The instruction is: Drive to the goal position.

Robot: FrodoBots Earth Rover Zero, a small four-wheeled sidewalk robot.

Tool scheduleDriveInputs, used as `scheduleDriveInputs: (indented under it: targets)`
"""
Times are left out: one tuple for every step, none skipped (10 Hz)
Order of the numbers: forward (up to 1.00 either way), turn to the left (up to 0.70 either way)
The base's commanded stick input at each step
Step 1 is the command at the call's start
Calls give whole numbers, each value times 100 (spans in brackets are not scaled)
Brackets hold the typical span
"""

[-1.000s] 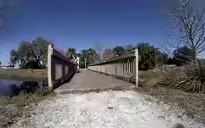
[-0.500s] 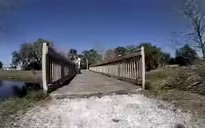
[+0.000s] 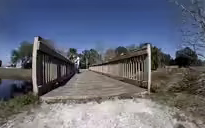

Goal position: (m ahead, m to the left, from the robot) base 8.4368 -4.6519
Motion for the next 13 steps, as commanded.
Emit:
scheduleDriveInputs:
  targets:
    - [70, -2]
    - [70, 0]
    - [70, 0]
    - [70, 0]
    - [70, 0]
    - [70, 0]
    - [70, 0]
    - [70, 0]
    - [70, 0]
    - [70, 0]
    - [70, 0]
    - [70, 0]
    - [70, 0]
